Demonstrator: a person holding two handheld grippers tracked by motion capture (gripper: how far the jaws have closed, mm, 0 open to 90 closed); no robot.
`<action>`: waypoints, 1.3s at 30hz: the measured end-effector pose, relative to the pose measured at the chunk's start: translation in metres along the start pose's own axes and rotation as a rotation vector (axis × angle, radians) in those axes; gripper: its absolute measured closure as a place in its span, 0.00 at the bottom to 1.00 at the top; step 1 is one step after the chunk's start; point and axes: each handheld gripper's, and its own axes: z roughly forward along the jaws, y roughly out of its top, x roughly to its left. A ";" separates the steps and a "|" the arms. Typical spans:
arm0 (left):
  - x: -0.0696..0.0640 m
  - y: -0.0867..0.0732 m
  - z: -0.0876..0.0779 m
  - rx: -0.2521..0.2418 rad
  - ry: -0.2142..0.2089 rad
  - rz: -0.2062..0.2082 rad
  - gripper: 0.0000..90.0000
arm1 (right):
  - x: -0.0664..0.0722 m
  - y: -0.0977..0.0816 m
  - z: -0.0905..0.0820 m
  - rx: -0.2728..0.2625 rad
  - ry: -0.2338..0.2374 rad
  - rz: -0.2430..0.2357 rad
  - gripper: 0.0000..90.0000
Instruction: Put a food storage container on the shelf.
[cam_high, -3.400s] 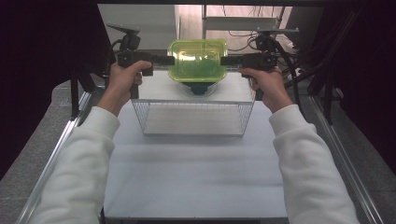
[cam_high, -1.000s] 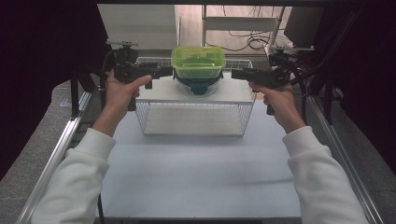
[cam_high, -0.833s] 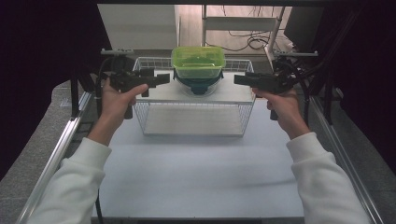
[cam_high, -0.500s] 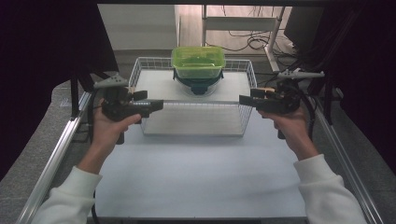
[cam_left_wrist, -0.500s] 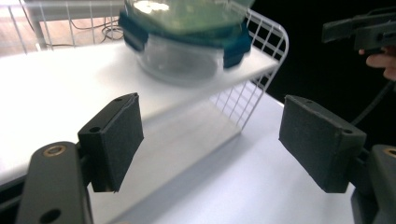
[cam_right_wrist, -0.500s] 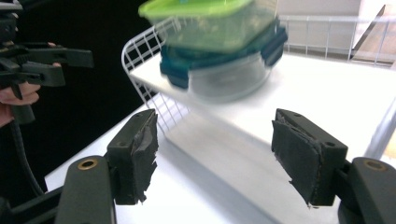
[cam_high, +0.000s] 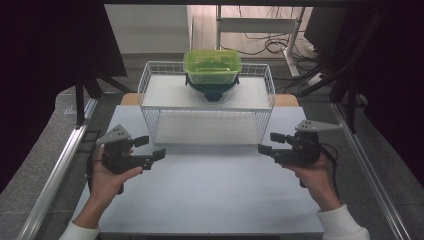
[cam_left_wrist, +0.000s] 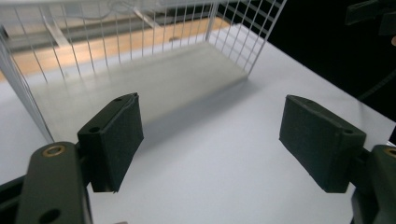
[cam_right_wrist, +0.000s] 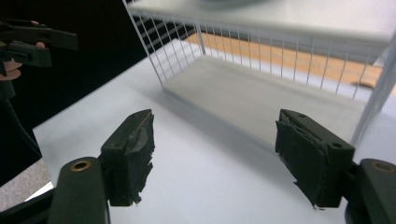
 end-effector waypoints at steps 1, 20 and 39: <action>0.000 -0.007 0.002 0.009 0.001 -0.003 0.23 | 0.000 -0.006 0.000 0.003 -0.004 0.001 0.30; 0.005 -0.082 0.021 0.133 0.076 -0.011 0.23 | -0.009 -0.104 0.011 0.162 -0.074 0.019 0.27; 0.006 -0.083 0.022 0.137 0.085 0.006 0.23 | -0.012 -0.108 0.010 0.156 -0.095 0.029 0.26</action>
